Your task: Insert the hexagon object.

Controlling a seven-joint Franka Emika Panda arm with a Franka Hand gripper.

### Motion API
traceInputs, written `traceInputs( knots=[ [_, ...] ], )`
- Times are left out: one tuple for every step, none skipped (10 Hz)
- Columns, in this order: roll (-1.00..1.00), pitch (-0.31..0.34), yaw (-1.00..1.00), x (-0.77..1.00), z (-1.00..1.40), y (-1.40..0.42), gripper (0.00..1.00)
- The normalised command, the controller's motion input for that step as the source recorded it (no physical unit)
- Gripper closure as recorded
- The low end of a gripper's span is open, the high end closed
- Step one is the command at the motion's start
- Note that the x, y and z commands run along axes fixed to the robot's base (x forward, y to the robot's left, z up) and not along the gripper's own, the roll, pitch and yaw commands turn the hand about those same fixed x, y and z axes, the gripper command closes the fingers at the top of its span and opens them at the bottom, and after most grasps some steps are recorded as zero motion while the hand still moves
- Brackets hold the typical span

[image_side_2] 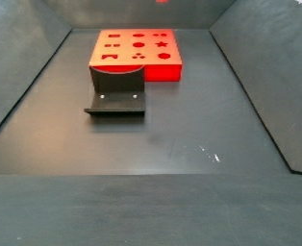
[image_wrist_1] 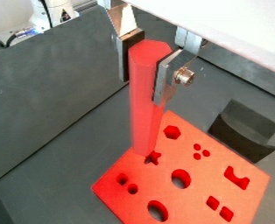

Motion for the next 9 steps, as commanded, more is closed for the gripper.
traceInputs(
  knots=[
    [0.01,-0.066,0.00,0.13,-0.23,0.20,1.00],
    [0.01,-0.116,0.00,0.21,-0.29,0.38,1.00],
    [0.01,-0.123,0.00,0.34,-0.30,0.51,1.00],
    [0.02,-0.107,0.00,0.52,-0.22,0.58,1.00],
    [0.06,-0.091,0.00,0.51,-0.15,0.58,1.00],
    [0.16,-0.050,0.00,0.47,-0.12,0.55,1.00],
    [0.16,-0.034,0.00,0.35,-0.15,0.57,1.00],
    [0.18,-0.026,0.00,0.23,-0.13,0.54,1.00],
    [0.18,-0.037,0.00,0.00,-0.19,0.43,1.00]
  ],
)
